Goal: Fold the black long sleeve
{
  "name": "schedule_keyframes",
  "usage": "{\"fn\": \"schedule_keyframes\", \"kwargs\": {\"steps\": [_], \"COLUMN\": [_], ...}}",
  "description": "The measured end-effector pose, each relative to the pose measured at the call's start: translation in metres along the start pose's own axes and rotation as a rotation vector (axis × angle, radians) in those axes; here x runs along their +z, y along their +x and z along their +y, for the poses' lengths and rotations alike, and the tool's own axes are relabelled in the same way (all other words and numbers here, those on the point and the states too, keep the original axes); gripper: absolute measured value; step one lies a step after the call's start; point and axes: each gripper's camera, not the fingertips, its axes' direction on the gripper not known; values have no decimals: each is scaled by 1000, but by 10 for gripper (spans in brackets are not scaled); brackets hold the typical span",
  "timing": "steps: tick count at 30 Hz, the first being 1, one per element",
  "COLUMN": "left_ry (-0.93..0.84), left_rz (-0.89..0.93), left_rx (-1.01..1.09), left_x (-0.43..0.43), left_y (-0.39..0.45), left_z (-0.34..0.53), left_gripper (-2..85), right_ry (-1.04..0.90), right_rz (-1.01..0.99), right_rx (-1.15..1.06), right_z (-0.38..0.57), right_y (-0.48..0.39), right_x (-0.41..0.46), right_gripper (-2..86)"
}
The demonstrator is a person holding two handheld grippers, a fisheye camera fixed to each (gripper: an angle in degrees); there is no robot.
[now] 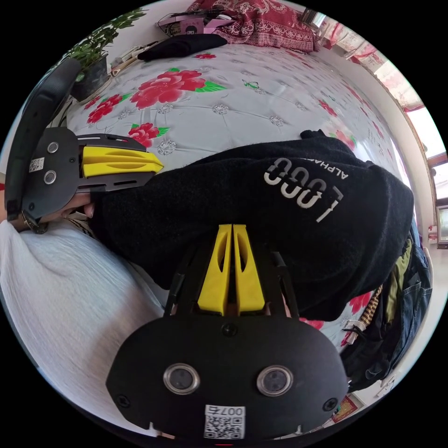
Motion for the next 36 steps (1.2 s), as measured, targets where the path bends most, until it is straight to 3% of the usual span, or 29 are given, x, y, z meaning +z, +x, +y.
{"fn": "schedule_keyframes", "kwargs": {"steps": [15, 19, 22, 27, 32, 36], "left_ry": [15, 78, 266, 329, 182, 110], "left_rz": [-1, 99, 222, 311, 312, 276], "left_rx": [-30, -130, -271, -237, -99, -104], "left_x": [14, 6, -24, -49, -20, 9], "left_y": [-14, -43, -78, -91, -59, -43], "left_z": [17, 38, 76, 123, 130, 124], "left_gripper": [-10, -9, -6, 47, 105, 94], "right_ry": [41, 92, 264, 510, 425, 255], "right_rz": [-15, -128, -303, -138, -122, -133], "right_rx": [-28, 5, 78, 298, 376, 278], "right_z": [16, 33, 69, 148, 171, 154], "right_y": [-10, 6, 40, 124, 161, 139], "right_x": [7, -1, -33, -98, -81, -32], "right_gripper": [-1, 9, 39, 86, 110, 99]}}
